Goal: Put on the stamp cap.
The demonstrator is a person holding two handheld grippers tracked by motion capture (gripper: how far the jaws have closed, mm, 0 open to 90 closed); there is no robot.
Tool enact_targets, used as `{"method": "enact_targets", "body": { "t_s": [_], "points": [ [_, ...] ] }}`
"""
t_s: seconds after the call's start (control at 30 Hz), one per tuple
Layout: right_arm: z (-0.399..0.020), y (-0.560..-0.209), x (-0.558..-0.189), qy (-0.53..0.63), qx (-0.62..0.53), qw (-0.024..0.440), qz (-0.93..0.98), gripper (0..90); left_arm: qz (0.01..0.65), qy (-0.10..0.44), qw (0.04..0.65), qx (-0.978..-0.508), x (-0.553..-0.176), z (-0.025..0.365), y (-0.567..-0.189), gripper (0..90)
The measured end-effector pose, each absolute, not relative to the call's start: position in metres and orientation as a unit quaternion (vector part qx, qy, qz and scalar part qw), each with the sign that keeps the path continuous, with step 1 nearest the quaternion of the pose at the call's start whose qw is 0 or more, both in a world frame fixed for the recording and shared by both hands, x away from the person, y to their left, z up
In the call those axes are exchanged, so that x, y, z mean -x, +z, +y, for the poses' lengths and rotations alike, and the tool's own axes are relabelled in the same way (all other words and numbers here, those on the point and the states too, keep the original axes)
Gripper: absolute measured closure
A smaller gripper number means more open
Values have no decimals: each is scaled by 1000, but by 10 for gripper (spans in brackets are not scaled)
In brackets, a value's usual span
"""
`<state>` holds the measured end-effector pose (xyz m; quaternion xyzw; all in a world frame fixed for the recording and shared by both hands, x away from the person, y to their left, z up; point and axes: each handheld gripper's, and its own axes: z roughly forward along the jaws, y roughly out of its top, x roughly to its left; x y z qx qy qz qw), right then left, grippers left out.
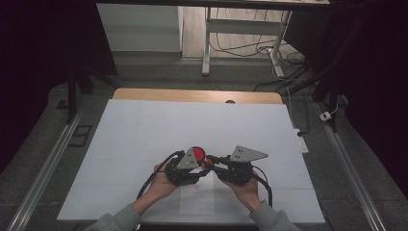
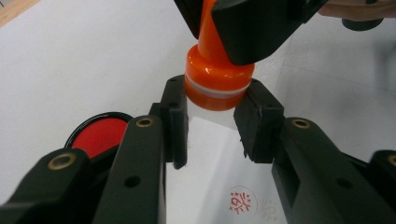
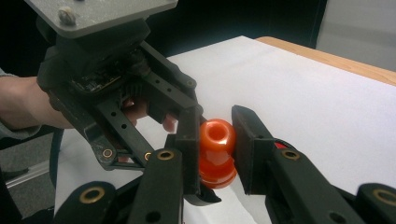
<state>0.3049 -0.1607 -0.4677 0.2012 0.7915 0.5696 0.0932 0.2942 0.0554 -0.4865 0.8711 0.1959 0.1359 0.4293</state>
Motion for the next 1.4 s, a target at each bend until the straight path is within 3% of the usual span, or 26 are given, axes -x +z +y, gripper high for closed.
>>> {"method": "enact_targets", "body": {
  "t_s": [1.4],
  "points": [
    [-161,-471,-305,576,-204,88,787,726,201,145,427,-870,-291,55,-485,655]
  ]
}}
